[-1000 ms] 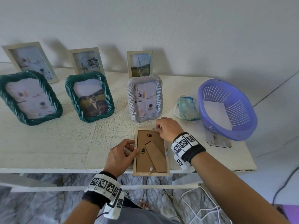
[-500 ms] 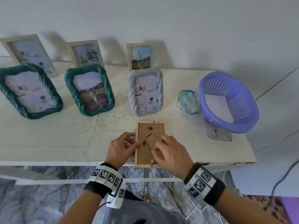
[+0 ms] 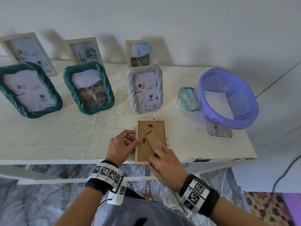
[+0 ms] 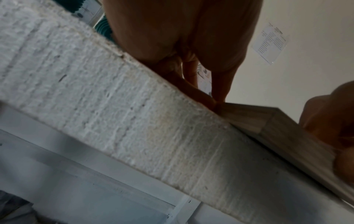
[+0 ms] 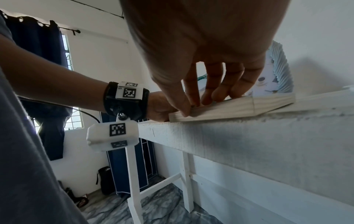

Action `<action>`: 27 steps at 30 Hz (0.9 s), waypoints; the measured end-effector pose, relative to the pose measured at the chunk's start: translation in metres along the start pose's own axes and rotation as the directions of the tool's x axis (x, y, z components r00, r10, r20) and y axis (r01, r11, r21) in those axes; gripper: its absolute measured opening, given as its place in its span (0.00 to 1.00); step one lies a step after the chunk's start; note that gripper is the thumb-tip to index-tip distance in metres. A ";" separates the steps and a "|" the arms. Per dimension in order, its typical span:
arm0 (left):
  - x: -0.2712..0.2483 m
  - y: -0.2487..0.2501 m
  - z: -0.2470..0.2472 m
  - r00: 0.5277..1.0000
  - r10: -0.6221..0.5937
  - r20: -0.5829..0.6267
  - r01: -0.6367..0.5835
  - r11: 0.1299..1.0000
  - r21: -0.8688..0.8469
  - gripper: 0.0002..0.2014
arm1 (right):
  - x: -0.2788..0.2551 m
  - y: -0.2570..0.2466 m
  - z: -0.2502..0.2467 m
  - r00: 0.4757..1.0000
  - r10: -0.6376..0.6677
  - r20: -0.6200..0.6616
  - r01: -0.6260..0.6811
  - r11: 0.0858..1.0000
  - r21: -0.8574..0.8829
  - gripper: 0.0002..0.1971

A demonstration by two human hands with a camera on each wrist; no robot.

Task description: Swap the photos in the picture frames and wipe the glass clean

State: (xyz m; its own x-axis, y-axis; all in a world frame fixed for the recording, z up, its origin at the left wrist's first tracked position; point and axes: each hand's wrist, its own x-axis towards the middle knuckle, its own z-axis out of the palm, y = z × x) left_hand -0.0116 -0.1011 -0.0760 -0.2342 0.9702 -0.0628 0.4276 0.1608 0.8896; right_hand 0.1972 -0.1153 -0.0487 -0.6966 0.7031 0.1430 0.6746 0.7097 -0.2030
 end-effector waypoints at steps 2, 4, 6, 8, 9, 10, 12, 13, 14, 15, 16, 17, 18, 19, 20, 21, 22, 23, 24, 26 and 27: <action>-0.001 0.002 0.000 1.000 -0.011 0.009 0.012 1.000 -0.020 0.13 | -0.002 0.005 -0.001 0.998 -0.062 0.026 0.063 0.998 -0.023 0.06; -0.001 0.003 -0.001 1.000 -0.016 0.015 0.017 0.999 -0.030 0.14 | -0.002 0.009 -0.005 0.993 -0.113 0.043 0.114 0.993 -0.040 0.05; -0.002 0.003 -0.001 1.000 -0.017 0.015 0.018 0.999 -0.037 0.15 | 0.001 0.012 -0.008 0.997 -0.072 0.034 0.074 0.996 -0.044 0.10; -0.002 0.003 -0.002 1.000 -0.016 0.016 0.017 0.999 -0.048 0.16 | 0.009 0.013 -0.010 0.997 0.080 0.022 -0.078 0.995 -0.059 0.20; -0.002 0.003 -0.003 1.000 -0.015 0.019 0.016 0.998 -0.054 0.16 | 0.013 0.014 -0.011 0.986 0.169 0.011 -0.167 0.983 -0.077 0.23; -0.003 0.002 -0.004 1.000 -0.012 0.025 0.014 0.998 -0.060 0.16 | 0.019 0.014 -0.011 0.969 0.246 -0.001 -0.245 0.965 -0.099 0.26; -0.003 0.001 -0.006 0.999 -0.005 0.040 0.008 0.997 -0.072 0.15 | 0.028 0.014 -0.010 0.938 0.345 0.001 -0.342 0.930 -0.133 0.28; -0.003 0.001 -0.007 0.999 -0.001 0.045 0.005 0.997 -0.075 0.15 | 0.032 0.013 -0.009 0.928 0.372 -0.003 -0.369 0.919 -0.137 0.28; -0.003 0.001 -0.007 0.999 -0.001 0.049 0.005 0.997 -0.080 0.15 | 0.035 0.012 -0.009 0.922 0.387 -0.016 -0.385 0.913 -0.131 0.26; -0.002 0.000 -0.007 0.999 -0.004 0.052 0.008 0.996 -0.085 0.15 | 0.038 0.010 -0.008 0.918 0.395 -0.032 -0.396 0.911 -0.117 0.24; -0.002 0.001 -0.007 0.999 -0.005 0.053 0.010 0.996 -0.090 0.15 | 0.041 0.008 -0.007 0.914 0.404 -0.048 -0.407 0.908 -0.097 0.23; -0.002 0.001 -0.007 0.999 -0.005 0.054 0.010 0.995 -0.095 0.15 | 0.044 0.007 -0.007 0.907 0.416 -0.065 -0.420 0.904 -0.074 0.22; -0.002 0.001 -0.007 0.999 -0.005 0.052 0.010 0.995 -0.100 0.15 | 0.046 0.006 -0.006 0.899 0.430 -0.081 -0.435 0.899 -0.053 0.21; -0.002 0.001 -0.007 0.999 -0.005 0.051 0.010 0.994 -0.106 0.15 | 0.048 0.005 -0.006 0.892 0.442 -0.098 -0.447 0.894 -0.037 0.21; -0.002 0.000 -0.007 0.999 -0.004 0.050 0.010 0.994 -0.113 0.14 | 0.049 0.005 -0.006 0.887 0.448 -0.111 -0.453 0.891 -0.028 0.21; -0.002 0.000 -0.007 0.999 -0.002 0.049 0.007 0.993 -0.118 0.14 | 0.050 0.004 -0.007 0.886 0.448 -0.121 -0.454 0.891 -0.028 0.21; -0.002 -0.001 -0.007 0.999 0.003 0.050 0.003 0.993 -0.118 0.14 | 0.051 0.004 -0.009 0.887 0.445 -0.127 -0.452 0.891 -0.034 0.21; -0.002 -0.002 -0.008 0.999 0.006 0.052 0.000 0.993 -0.117 0.14 | 0.051 0.004 -0.011 0.887 0.441 -0.133 -0.450 0.892 -0.045 0.21; -0.002 -0.002 -0.008 0.999 0.006 0.054 0.001 0.993 -0.117 0.14 | 0.050 0.005 -0.014 0.887 0.441 -0.138 -0.451 0.890 -0.058 0.21; -0.002 -0.002 -0.008 0.998 -0.001 0.059 0.008 0.992 -0.122 0.14 | 0.046 0.013 -0.022 0.879 0.454 -0.147 -0.469 0.879 -0.087 0.21; -0.002 -0.002 -0.008 0.998 -0.005 0.060 0.012 0.992 -0.126 0.14 | 0.043 0.019 -0.026 0.871 0.469 -0.147 -0.485 0.869 -0.098 0.21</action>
State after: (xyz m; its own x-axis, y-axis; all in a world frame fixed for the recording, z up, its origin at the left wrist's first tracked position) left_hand -0.0189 -0.1043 -0.0739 -0.1839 0.9785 -0.0939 0.3111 0.1486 0.9387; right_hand 0.1869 -0.0706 -0.0208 -0.2537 0.9519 0.1720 0.9481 0.2800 -0.1508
